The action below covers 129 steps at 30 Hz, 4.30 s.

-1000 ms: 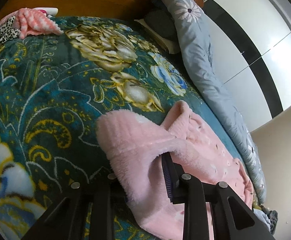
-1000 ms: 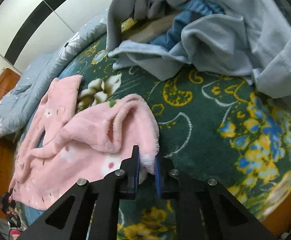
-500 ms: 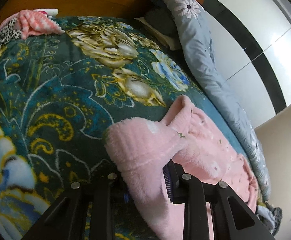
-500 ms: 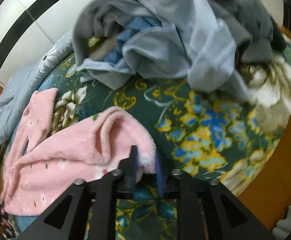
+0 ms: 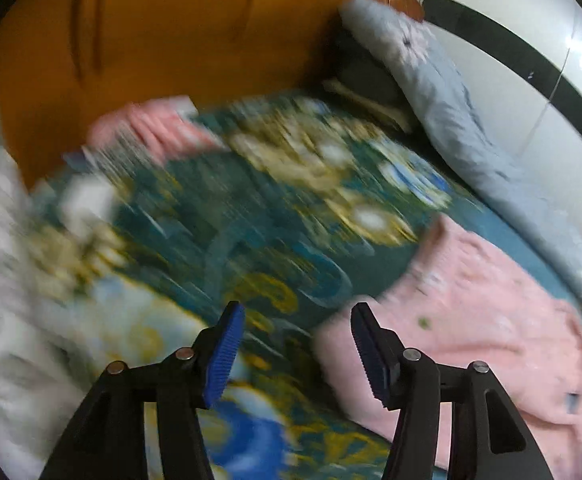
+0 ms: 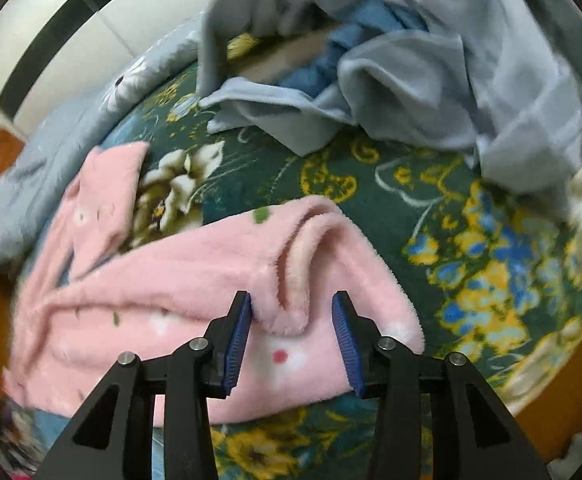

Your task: Fold clothes

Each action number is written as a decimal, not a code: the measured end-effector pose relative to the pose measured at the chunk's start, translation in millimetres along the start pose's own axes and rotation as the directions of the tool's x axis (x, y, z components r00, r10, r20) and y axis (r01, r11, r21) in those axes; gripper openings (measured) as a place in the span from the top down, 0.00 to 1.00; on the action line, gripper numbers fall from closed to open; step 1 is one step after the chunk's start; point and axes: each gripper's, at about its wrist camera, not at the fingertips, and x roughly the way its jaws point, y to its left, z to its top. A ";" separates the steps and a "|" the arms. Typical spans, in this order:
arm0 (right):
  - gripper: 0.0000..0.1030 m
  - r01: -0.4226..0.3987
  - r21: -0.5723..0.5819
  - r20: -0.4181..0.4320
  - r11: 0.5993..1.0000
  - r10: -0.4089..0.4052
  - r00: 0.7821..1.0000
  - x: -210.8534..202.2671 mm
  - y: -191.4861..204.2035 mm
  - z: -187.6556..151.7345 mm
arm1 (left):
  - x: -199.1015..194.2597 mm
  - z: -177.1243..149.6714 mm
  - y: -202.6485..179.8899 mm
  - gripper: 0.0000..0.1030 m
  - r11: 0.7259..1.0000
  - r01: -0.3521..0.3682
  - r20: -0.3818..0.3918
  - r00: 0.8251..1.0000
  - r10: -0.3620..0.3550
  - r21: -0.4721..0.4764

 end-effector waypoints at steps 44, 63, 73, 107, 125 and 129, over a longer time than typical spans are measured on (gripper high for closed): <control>0.89 0.068 -0.768 -0.063 0.637 -0.181 0.981 140.2 323.2 -20.8 | 20.2 -45.8 -134.5 0.34 0.946 0.309 -0.079 0.950 -0.303 0.096; 0.90 0.670 -0.368 0.445 0.644 -0.511 0.736 69.7 247.5 216.1 | 127.2 87.7 -212.3 0.33 0.912 0.272 -0.208 0.954 -0.215 0.306; 0.90 0.649 -0.406 0.413 0.643 -0.504 0.759 89.1 254.1 209.0 | 217.5 76.6 -213.3 0.53 0.928 0.296 -0.392 0.900 -0.191 0.228; 0.90 0.253 -0.188 0.406 0.949 -0.159 0.900 -69.5 24.2 16.9 | -15.8 -25.6 -18.8 0.93 0.838 0.545 0.021 0.838 -0.545 -0.009; 0.76 0.233 -0.095 0.363 0.968 -0.184 0.913 -88.7 -7.3 -32.6 | -5.0 -59.0 4.1 0.60 0.827 0.506 -0.061 0.843 -0.534 -0.245; 0.74 0.145 -0.090 0.337 0.985 -0.107 0.935 -94.4 -5.6 -49.4 | 7.6 -70.1 -17.8 0.53 0.794 0.537 -0.109 0.805 -0.583 -0.285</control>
